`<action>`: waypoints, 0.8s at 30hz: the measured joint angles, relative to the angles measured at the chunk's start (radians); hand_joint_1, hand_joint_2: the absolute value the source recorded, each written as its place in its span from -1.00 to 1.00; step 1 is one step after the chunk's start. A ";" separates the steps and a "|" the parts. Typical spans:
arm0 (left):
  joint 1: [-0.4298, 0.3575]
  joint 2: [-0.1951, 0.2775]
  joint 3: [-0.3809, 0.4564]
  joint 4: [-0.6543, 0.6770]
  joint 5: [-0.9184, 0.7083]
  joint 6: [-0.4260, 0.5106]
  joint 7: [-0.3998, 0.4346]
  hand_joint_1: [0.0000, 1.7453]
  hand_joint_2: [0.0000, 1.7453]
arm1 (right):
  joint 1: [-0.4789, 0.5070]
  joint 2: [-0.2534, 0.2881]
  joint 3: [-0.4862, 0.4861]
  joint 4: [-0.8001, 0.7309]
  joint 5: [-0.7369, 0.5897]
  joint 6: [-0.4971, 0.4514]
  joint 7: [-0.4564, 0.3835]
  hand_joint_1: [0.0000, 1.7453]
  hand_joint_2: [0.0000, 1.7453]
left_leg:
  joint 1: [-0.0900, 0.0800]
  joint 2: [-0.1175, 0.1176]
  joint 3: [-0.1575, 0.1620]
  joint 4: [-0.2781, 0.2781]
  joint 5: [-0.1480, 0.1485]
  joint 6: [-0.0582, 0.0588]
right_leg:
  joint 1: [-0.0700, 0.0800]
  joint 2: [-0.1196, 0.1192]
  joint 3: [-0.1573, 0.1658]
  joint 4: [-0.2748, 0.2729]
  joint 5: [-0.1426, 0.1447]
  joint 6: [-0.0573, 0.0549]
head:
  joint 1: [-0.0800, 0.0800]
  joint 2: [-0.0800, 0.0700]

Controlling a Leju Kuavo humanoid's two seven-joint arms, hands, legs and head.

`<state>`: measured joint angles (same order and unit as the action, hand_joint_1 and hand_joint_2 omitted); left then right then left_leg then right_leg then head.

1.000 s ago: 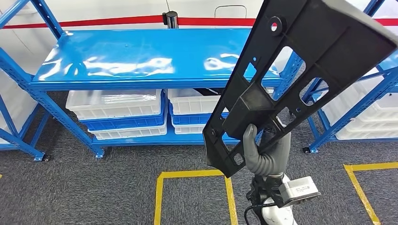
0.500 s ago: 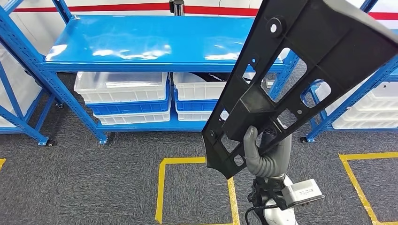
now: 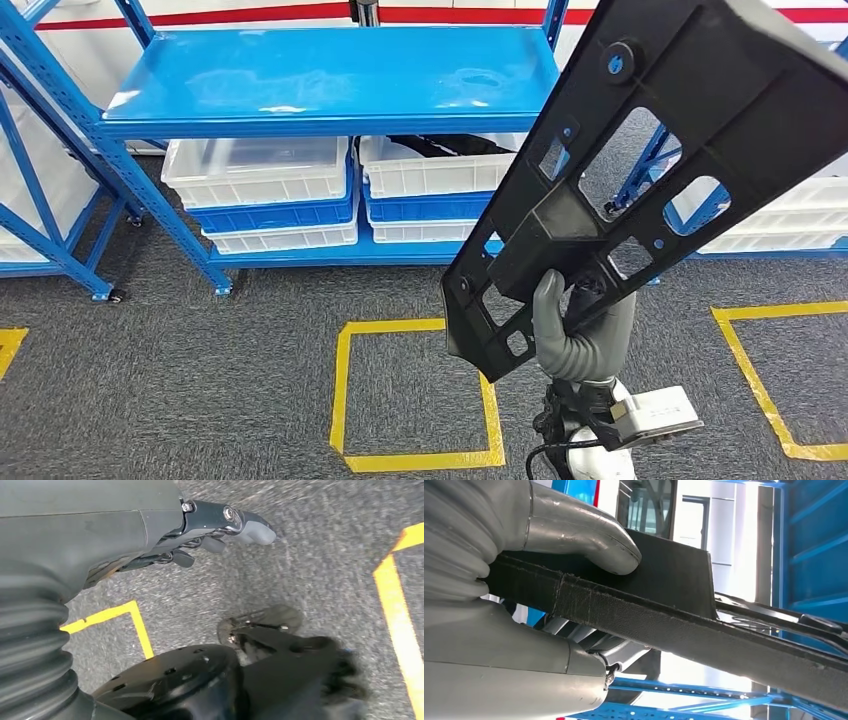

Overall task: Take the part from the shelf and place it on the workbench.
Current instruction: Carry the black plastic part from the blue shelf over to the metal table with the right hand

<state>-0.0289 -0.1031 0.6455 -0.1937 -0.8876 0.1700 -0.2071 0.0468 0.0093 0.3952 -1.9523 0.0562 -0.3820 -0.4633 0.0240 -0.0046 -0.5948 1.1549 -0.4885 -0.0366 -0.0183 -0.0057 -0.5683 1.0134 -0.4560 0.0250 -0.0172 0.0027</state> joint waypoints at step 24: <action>0.001 -0.006 0.001 0.000 -0.007 -0.002 -0.003 -1.00 1.00 | 0.002 0.008 -0.013 -0.021 0.001 -0.004 -0.002 1.00 1.00 | -0.009 0.001 -0.130 -0.006 -0.005 0.013 | 0.005 0.001 0.061 -0.036 -0.029 -0.025 | -0.001 0.000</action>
<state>-0.0279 -0.1091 0.6466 -0.1938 -0.8950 0.1676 -0.2099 0.0487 0.0172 0.3820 -1.9734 0.0570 -0.3858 -0.4651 0.0153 -0.0036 -0.7248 1.1489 -0.4938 -0.0234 -0.0134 -0.0050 -0.5069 0.9774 -0.4849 -0.0004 -0.0184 0.0027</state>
